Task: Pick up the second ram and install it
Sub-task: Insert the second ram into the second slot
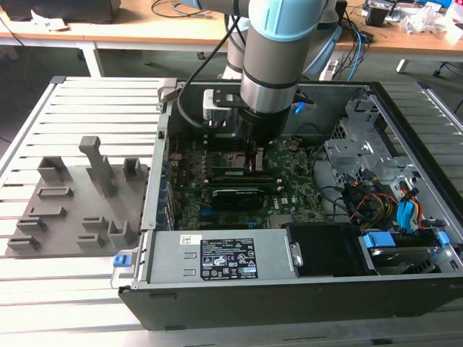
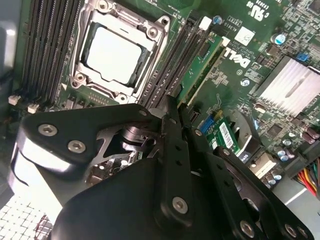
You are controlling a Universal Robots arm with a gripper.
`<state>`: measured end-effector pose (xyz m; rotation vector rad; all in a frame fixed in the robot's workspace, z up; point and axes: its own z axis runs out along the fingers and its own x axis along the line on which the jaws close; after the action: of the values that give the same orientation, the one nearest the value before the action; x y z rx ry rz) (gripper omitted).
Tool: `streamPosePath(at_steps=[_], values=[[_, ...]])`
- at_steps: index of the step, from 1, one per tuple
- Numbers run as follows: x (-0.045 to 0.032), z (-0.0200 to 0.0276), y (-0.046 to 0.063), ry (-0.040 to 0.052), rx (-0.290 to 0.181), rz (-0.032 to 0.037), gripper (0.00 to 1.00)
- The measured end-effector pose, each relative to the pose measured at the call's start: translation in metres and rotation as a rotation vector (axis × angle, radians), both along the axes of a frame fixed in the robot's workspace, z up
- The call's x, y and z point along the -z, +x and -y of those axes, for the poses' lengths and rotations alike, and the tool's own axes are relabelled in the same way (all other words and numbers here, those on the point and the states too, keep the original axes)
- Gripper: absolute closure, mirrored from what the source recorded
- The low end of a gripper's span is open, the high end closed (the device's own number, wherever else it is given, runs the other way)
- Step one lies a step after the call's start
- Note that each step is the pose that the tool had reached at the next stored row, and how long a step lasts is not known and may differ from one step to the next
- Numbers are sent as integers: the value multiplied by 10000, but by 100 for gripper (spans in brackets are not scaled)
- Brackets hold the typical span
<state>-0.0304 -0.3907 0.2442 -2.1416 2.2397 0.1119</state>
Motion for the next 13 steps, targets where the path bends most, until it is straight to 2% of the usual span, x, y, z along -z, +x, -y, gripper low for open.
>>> streamPosePath(at_steps=[2,7,13], values=[[24,0,-15,1,-55,0,86],[139,-7,-20,0,-127,-1,86],[177,-34,-29,32,-170,-1,86]])
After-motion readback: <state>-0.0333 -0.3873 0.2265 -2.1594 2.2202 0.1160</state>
